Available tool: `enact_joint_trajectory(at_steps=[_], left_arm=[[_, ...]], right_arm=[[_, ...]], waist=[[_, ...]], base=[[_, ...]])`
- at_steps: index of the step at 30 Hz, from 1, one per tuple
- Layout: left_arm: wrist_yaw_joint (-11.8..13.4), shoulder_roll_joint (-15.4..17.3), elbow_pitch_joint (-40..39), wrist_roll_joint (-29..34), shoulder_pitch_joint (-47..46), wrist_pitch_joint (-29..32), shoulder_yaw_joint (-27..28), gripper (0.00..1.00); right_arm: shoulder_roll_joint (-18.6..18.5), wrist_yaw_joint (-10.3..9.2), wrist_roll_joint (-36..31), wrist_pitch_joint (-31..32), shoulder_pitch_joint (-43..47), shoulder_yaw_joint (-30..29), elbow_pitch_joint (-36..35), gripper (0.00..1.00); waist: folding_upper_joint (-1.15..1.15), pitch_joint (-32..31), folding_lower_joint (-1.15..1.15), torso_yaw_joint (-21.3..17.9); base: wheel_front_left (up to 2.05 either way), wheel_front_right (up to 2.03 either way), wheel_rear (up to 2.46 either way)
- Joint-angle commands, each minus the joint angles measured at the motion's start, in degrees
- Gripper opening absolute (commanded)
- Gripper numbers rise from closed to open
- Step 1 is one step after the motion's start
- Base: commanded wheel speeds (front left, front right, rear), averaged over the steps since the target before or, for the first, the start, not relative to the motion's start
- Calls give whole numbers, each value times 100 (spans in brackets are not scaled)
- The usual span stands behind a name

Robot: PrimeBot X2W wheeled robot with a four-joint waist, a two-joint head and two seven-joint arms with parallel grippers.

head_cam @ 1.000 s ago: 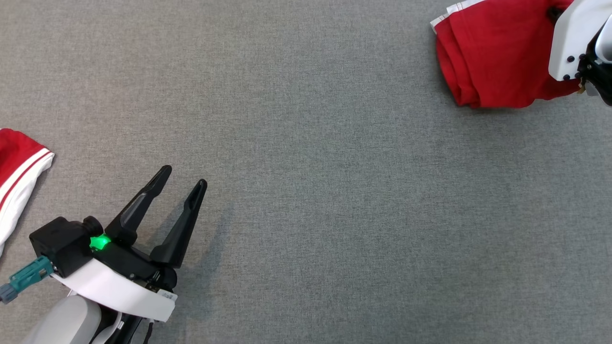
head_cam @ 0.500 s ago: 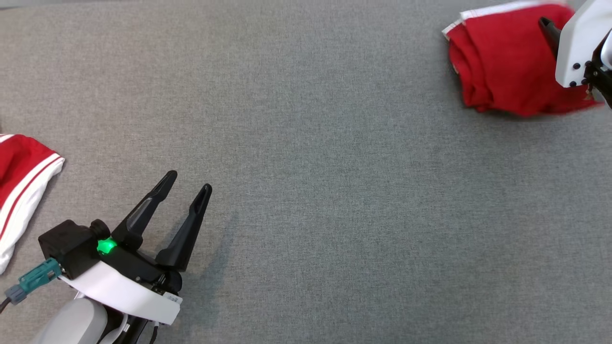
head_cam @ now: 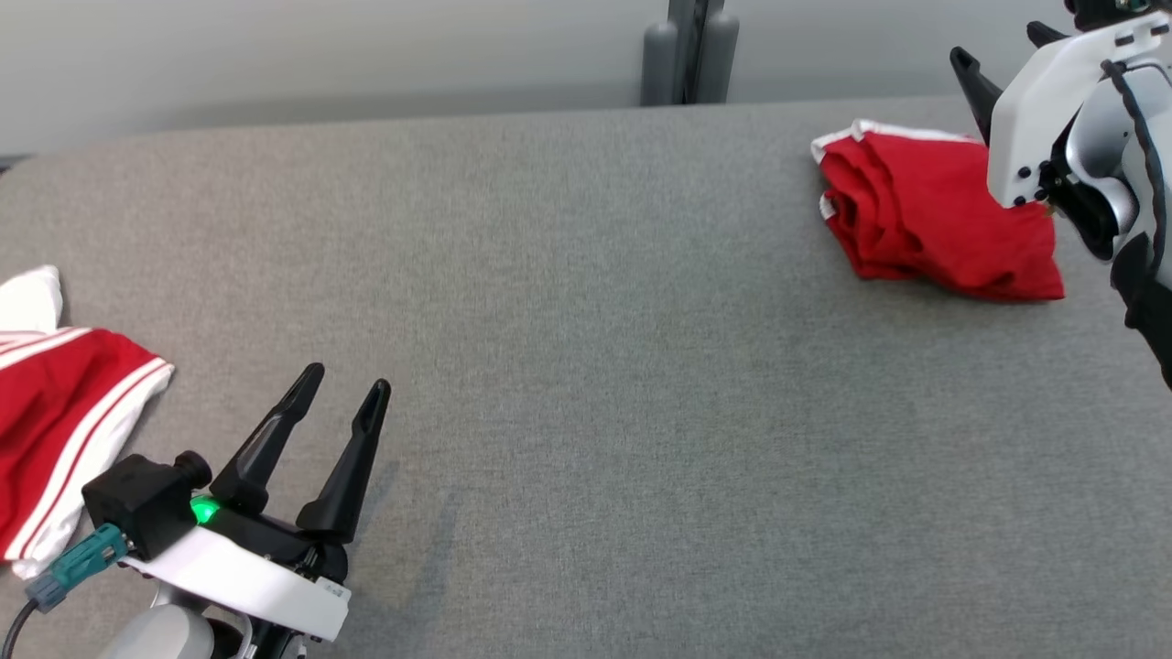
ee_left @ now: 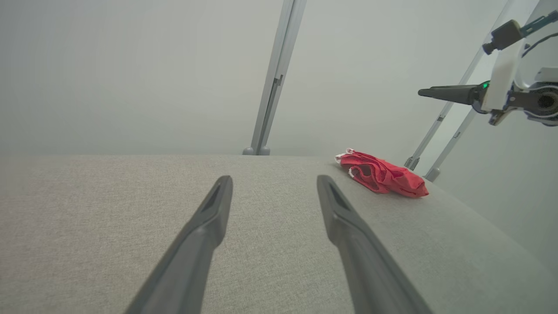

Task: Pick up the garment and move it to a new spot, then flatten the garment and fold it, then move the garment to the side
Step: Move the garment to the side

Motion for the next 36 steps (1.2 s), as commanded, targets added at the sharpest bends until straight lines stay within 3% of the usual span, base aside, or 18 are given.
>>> enact_joint_trajectory(at_steps=[1, 10, 18, 27, 29, 30, 36], left_arm=[[44, 9, 9, -33, 63, -15, 53, 100], [369, 111, -24, -67, 397, -27, 401, 100], [636, 189, -181, -95, 802, -32, 682, 100], [836, 61, -204, 36, 1117, -39, 868, 100], [836, 61, -204, 36, 1117, -39, 868, 100], [864, -82, -236, 69, 1216, -39, 1006, 100], [858, -285, -248, 213, 1424, -40, 1245, 100]], right_arm=[[-63, 0, 19, -115, 112, -23, -95, 100], [-365, 0, 50, -1211, 1013, -206, -884, 100], [-495, 0, -182, -1748, 2055, -720, -1427, 100], [-217, 0, -1462, -1815, 3993, -2812, -2998, 100], [-217, 0, -1462, -1815, 3993, -2812, -2998, 100], [42, 0, -2028, -1817, 4785, -3513, -3683, 100], [632, 0, -2795, -1769, 6049, -4406, -4768, 100]], waist=[[0, -299, 0, -60], [0, -924, 0, -62], [0, -1259, 0, -110], [0, -1377, 0, -142], [0, -1377, 0, -142], [0, -1391, 0, -119], [0, -1389, 0, -64]], base=[[0, 0, 0], [0, 0, 0], [0, 0, 0], [0, 0, 0], [0, 0, 0], [0, 0, 0], [0, 0, 0]])
